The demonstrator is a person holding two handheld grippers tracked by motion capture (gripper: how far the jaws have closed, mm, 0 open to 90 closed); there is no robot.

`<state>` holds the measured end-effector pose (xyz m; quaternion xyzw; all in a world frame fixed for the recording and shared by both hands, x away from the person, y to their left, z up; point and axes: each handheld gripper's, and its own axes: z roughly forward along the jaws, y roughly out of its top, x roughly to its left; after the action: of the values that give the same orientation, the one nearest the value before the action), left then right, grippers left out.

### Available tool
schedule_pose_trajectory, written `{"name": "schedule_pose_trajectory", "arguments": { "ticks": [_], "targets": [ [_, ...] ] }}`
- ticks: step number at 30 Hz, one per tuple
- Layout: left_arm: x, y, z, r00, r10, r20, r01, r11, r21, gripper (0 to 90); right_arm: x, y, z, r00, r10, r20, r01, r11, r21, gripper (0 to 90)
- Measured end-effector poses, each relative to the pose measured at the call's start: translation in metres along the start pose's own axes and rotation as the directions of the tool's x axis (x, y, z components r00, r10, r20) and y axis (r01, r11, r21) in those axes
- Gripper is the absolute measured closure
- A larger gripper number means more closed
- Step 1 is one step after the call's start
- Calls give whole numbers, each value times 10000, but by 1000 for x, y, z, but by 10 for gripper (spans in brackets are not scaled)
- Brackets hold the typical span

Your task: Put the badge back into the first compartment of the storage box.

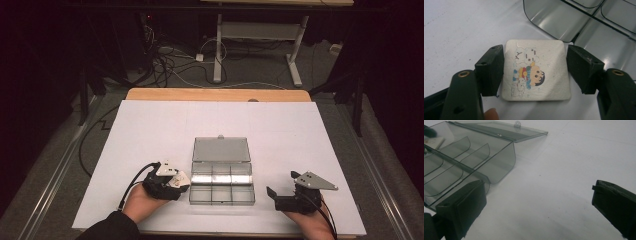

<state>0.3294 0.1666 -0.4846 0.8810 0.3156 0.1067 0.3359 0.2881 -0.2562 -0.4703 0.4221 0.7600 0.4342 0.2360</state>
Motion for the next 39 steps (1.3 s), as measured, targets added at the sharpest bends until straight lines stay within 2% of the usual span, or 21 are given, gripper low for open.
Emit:
{"name": "schedule_pose_trajectory", "arguments": {
  "ticks": [12, 22, 39],
  "targets": [
    [-3, -1, -2, 9997, -15, -226, 13, 10000, -72, 315, -2, -1, -2, 10000, 47, -55, -47, 9999, -144, 0],
    [0, -4, -12, 9996, -173, -229, 161, 9985, -523, 315, 0, 0, -2, 10000, 12, -10, -12, 9999, -121, 0],
    [2, 1, -26, 9990, -394, -187, 366, 9910, -1289, 315, -3, 0, -1, 10000, 38, -90, -39, 9999, -123, 0]
  ]
}}
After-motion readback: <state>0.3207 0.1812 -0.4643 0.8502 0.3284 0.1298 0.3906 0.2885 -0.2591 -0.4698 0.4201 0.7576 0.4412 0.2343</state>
